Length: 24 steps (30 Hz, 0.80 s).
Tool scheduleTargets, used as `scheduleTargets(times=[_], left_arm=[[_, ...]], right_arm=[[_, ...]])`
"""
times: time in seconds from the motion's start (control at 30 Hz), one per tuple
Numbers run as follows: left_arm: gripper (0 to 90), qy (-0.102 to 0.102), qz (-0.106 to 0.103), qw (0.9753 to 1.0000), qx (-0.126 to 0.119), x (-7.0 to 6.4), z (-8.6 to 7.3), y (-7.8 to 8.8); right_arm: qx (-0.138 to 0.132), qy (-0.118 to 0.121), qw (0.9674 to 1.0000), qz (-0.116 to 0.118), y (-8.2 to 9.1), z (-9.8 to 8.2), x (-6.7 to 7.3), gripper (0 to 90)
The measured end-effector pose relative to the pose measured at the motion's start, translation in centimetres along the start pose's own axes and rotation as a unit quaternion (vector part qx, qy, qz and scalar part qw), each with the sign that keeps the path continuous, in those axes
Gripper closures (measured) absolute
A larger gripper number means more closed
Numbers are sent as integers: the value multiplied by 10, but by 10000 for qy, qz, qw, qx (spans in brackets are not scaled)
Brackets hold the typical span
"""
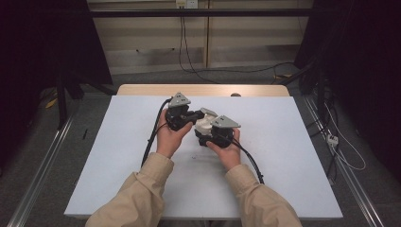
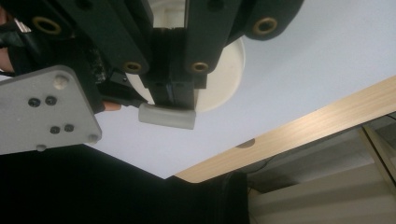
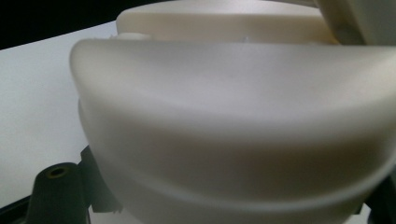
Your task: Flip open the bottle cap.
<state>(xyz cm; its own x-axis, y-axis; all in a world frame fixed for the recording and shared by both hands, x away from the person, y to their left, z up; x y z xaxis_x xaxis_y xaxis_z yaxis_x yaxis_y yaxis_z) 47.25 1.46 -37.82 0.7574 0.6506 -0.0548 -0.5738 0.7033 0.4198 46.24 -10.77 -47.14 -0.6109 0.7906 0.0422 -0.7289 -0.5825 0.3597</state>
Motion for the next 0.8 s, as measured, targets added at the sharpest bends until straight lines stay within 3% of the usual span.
scheduleTargets(times=[0.8], left_arm=[[900, -57, -53, 10000, -37, -1, 16, -12]], right_arm=[[-12, 8, 10000, -9, 0, 0, 0, 189]])
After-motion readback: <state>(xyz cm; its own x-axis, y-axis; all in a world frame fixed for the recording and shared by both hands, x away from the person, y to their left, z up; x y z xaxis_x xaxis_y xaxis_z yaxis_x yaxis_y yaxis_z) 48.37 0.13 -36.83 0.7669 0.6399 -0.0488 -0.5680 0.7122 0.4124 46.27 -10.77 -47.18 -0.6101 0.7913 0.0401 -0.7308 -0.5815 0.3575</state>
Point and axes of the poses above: each handheld gripper's, and its own axes: y roughly backward along the jaws, z roughly out of its top, x roughly to its left, the point moved 4 cm from there along -y, roughly forward along the jaws, and after that the axes turned 7 degrees about z, right-handed, at the moved point
